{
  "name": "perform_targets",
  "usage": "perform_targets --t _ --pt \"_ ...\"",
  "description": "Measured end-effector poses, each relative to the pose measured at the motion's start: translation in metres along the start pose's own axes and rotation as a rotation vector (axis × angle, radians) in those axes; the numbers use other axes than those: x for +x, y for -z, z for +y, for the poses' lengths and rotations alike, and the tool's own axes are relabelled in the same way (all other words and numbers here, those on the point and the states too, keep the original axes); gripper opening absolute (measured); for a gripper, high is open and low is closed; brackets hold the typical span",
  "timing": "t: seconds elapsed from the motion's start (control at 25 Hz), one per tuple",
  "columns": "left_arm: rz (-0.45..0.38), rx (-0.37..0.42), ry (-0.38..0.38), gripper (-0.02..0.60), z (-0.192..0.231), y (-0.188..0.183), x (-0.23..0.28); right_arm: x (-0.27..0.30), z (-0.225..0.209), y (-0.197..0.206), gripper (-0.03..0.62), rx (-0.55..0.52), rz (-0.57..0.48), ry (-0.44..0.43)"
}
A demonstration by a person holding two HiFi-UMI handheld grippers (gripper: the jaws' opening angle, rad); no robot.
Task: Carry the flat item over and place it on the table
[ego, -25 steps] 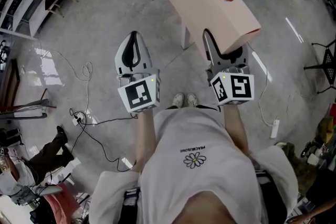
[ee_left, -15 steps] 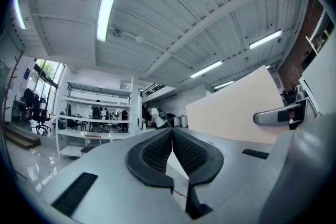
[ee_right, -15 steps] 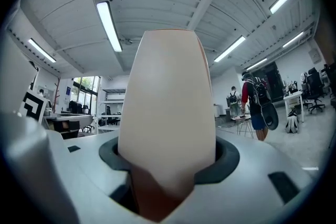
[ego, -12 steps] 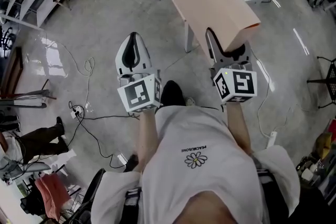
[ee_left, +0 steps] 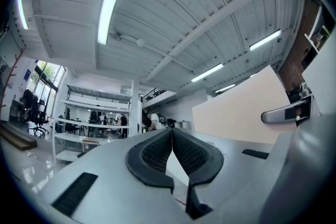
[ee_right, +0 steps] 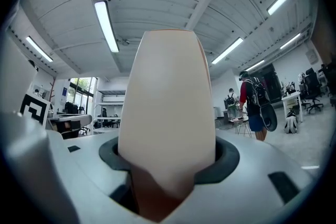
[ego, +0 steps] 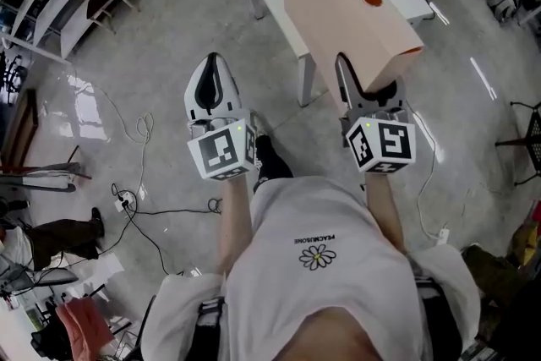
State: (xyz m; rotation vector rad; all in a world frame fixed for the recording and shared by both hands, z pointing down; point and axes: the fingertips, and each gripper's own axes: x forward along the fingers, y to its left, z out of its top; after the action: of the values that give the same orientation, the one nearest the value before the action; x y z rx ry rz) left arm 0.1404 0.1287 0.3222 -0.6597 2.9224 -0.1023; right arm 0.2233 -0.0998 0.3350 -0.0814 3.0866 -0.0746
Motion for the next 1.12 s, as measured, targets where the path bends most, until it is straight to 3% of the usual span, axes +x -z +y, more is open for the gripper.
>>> perform_targets --t 0.36,0.6,0.76,0.92,1.12 --pt "0.014 -0.033 -0.01 0.015 0.048 0.017 0.071 0.079 0.008 -0.003 0.29 -0.007 -0.018 0.021" --pt "-0.025 0.061 0.025 0.015 0.108 0.014 0.155 0.176 0.035 -0.028 0.29 -0.071 -0.058 0.074" --pt "-0.019 0.028 0.035 0.016 0.155 0.007 0.22 0.254 0.055 -0.049 0.29 -0.114 -0.099 0.082" --pt "-0.082 0.023 0.028 0.016 0.2 -0.006 0.275 0.325 0.074 -0.07 0.29 -0.099 -0.15 0.079" --pt "-0.02 -0.011 -0.005 0.015 0.252 0.017 0.312 0.373 0.094 -0.076 0.29 -0.109 -0.15 0.079"
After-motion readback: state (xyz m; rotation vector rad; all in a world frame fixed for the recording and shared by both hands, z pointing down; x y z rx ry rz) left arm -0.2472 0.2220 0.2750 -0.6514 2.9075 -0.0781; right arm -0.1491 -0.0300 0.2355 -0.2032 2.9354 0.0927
